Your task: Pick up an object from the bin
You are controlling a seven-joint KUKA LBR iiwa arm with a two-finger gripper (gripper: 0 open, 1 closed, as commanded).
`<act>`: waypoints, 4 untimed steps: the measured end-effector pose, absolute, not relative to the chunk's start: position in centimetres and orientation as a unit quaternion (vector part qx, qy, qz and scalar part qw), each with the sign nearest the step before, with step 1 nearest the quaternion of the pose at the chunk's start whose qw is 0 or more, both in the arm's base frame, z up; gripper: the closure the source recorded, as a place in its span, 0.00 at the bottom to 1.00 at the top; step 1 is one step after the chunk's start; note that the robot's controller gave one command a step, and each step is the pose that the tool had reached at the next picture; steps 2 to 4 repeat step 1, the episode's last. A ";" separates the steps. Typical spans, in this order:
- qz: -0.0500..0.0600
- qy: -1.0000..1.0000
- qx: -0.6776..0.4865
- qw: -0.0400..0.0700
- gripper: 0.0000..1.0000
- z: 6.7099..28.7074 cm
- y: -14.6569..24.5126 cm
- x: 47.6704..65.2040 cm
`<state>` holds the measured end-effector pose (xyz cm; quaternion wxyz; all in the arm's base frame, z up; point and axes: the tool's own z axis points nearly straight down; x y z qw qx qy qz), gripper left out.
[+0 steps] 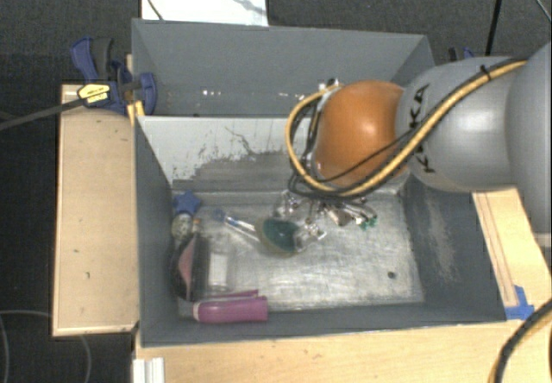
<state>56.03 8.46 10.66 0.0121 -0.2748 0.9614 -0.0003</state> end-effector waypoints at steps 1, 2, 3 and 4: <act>0.000 0.961 -0.276 0.005 1.00 21.6 8.5 55.8; 0.000 0.961 -0.276 0.005 1.00 21.6 8.5 55.8; 0.000 0.961 -0.276 0.005 1.00 21.6 8.5 55.8; 0.000 0.961 -0.276 0.005 1.00 21.6 8.5 55.8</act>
Offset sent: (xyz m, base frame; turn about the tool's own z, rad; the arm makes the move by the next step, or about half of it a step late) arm -0.0044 -0.0004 0.1050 -0.0086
